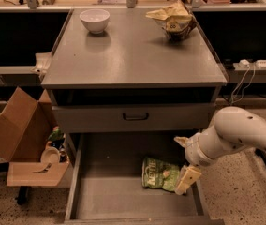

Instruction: Pick green jalapeno chip bag from middle drawer and place on counter

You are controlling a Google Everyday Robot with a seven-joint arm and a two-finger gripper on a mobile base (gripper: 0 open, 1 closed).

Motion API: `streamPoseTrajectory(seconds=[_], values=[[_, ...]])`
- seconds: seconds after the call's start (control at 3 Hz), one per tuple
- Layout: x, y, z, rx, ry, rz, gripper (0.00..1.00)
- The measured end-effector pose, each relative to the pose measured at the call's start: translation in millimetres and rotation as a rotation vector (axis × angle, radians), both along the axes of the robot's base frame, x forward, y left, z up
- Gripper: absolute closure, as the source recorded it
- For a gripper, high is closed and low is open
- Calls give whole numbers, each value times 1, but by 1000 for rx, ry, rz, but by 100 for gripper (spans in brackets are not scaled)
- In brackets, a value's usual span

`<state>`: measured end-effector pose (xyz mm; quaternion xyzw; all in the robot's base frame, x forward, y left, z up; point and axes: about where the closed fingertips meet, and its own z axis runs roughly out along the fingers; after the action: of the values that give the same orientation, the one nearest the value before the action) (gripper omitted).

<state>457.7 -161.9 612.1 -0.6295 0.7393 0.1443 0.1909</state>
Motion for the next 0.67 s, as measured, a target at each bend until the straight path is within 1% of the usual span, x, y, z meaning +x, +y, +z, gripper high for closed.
streamPoseTrajectory(seconds=[0.33,0.67], values=[[1,1,-9,11,9,-2,0],[4,3,-25,9,14,21,0]])
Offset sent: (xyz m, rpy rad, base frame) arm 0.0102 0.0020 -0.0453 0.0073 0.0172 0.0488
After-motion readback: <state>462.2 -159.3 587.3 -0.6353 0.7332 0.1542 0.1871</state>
